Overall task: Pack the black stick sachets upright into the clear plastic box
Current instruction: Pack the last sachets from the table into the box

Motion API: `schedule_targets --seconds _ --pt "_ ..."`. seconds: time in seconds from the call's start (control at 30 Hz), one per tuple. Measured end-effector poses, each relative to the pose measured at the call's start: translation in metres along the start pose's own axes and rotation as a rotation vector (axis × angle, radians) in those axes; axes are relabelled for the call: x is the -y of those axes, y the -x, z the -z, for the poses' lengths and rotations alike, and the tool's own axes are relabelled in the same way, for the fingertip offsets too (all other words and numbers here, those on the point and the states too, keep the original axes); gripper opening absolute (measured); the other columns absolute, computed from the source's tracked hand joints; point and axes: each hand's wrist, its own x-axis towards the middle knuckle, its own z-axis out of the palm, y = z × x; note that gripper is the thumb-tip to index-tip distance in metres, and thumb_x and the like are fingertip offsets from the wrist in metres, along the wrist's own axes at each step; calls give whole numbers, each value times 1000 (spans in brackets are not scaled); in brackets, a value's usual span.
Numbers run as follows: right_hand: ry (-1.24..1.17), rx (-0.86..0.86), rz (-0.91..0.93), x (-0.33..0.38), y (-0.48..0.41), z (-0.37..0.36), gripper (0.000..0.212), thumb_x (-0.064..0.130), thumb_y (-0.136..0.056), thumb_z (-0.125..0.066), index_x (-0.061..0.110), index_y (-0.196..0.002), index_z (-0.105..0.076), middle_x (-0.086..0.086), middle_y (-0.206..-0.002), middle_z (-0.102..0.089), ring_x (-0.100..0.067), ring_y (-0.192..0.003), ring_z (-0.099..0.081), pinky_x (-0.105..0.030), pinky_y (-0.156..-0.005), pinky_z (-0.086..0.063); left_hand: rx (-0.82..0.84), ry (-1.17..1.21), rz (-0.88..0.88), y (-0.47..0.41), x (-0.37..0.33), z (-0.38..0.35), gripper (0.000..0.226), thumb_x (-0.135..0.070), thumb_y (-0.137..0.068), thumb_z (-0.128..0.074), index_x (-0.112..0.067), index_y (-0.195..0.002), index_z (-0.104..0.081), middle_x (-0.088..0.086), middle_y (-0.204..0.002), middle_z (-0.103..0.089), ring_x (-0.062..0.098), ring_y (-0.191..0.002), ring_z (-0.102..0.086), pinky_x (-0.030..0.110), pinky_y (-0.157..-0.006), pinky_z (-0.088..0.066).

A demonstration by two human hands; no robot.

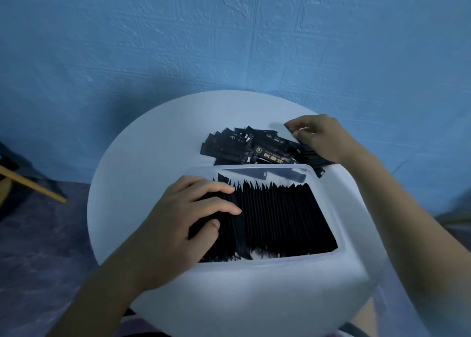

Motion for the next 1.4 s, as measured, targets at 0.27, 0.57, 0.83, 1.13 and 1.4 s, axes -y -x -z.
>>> schedule_targets --seconds 0.27,0.57,0.83,1.13,1.4 --pt "131 121 -101 -39 40 5 45 14 -93 -64 33 -134 -61 3 -122 -66 -20 -112 -58 -34 -99 -44 -20 15 11 0 0 -1 37 -27 -89 -45 -42 -111 -70 -29 -133 -55 8 -130 -44 22 -108 -32" --pt "258 -34 -23 -34 42 -9 23 21 -94 -67 28 -114 -74 4 -114 -70 -21 -107 -60 -31 -88 -43 -51 37 18 0 0 -4 38 -14 -87 -53 -38 -108 -73 -28 -131 -57 11 -129 -45 20 -107 -30" --pt "334 -169 69 -20 44 -2 11 23 -97 -61 21 -98 -71 -1 -88 -66 -30 -91 -58 -34 -70 -35 -59 42 24 0 -1 -4 38 -15 -88 -51 -39 -108 -73 -28 -130 -57 10 -128 -45 22 -107 -31" --pt "-229 -149 109 77 93 16 39 40 -86 -65 2 -77 -59 -10 -60 -53 -24 -54 -47 -37 -54 -44 -68 31 27 0 -1 -7 37 -16 -90 -49 -39 -109 -72 -28 -130 -57 10 -128 -45 22 -107 -31" --pt "-294 164 -81 104 131 -40 19 29 -95 -60 15 -83 -64 1 -52 -60 -17 -43 -64 -32 -54 -52 -94 12 29 0 -5 -13 37 -26 -89 -46 -40 -110 -72 -27 -133 -50 7 -126 -44 21 -106 -28"
